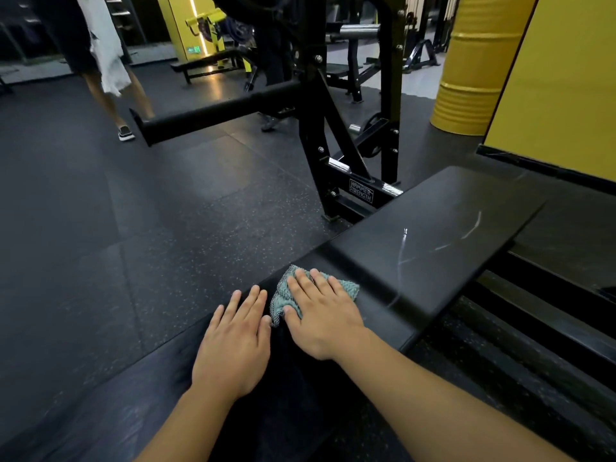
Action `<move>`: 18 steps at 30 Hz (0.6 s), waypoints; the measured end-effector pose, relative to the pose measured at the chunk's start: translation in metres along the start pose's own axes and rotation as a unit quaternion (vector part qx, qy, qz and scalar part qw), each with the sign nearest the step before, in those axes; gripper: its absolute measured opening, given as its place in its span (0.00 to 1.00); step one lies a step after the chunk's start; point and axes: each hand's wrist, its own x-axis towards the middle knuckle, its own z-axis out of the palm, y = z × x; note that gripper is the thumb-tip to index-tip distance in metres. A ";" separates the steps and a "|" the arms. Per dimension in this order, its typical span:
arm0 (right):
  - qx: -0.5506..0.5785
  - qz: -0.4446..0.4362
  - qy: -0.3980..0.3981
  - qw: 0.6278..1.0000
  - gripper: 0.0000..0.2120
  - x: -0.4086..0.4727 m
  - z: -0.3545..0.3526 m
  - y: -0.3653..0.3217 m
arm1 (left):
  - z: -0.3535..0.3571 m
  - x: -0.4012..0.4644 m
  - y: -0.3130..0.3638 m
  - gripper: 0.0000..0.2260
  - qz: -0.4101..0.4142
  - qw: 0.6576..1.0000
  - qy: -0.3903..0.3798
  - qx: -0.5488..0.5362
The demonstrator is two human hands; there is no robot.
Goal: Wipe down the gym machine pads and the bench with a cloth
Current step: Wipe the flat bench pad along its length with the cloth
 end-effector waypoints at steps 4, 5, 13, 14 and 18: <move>0.006 -0.017 -0.004 1.000 0.31 -0.010 0.001 -0.004 | 0.000 0.001 -0.003 0.26 0.003 1.000 -0.007 0.003; 0.008 -0.020 -0.002 1.000 0.31 -0.018 0.001 -0.007 | 0.001 0.000 -0.004 0.28 0.005 1.000 -0.006 0.005; 0.038 -0.014 0.011 0.999 0.32 -0.070 0.009 -0.026 | 0.002 0.004 -0.007 0.32 0.021 0.999 -0.024 0.005; 0.034 -0.009 0.016 0.999 0.32 -0.070 0.009 -0.026 | 0.002 0.004 -0.007 0.30 0.025 0.999 -0.027 0.008; 0.023 0.021 0.011 0.999 0.31 -0.047 0.006 -0.027 | -0.001 0.005 -0.003 0.27 0.027 0.999 -0.041 0.019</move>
